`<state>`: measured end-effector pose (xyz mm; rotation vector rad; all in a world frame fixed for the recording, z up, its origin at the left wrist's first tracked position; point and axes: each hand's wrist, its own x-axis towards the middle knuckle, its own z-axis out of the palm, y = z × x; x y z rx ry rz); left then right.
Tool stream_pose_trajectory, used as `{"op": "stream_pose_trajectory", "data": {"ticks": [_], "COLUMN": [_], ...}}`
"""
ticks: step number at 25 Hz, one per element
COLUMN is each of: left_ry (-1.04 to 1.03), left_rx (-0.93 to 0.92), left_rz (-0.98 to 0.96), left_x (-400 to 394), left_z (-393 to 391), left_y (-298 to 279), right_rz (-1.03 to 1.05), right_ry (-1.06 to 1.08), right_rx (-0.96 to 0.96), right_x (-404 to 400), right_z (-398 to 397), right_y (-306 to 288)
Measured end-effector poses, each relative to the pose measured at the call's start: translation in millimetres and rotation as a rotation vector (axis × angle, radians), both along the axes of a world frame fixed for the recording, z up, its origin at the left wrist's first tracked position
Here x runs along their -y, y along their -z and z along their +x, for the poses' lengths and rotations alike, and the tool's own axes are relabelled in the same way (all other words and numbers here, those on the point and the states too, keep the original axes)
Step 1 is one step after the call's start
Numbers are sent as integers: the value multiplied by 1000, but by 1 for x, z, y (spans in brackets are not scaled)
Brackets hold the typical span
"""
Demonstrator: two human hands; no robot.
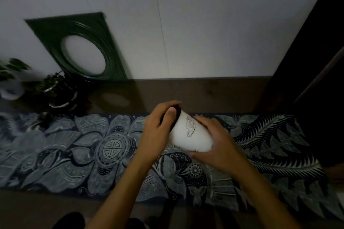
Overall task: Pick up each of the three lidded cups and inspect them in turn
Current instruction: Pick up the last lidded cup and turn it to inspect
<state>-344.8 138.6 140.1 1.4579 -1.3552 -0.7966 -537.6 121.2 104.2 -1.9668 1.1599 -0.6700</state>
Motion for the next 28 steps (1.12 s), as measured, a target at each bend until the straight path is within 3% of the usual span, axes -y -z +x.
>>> {"op": "stream_pose_trajectory", "data": {"ticks": [4, 8, 14, 21, 28], "left_ry": [29, 24, 57, 86, 117], "left_rx": [-182, -323, -322, -250, -148], "left_rz": [-137, -188, -252, -283, -229], "left_x": [-68, -109, -144, -165, -171], "left_z": [-13, -28, -37, -41, -37], "left_y": [-52, -82, -102, -102, -97], "right_rz": [-196, -409, -462, -139, 375], "right_ry": [-36, -57, -30, -19, -98], "right_rx": [-111, -101, -109, 9, 477], "right_x": [-66, -114, -160, -183, -181], "right_z": [-21, -30, -35, -43, -37], "right_y": [-75, -116, -140, -142, -133]}}
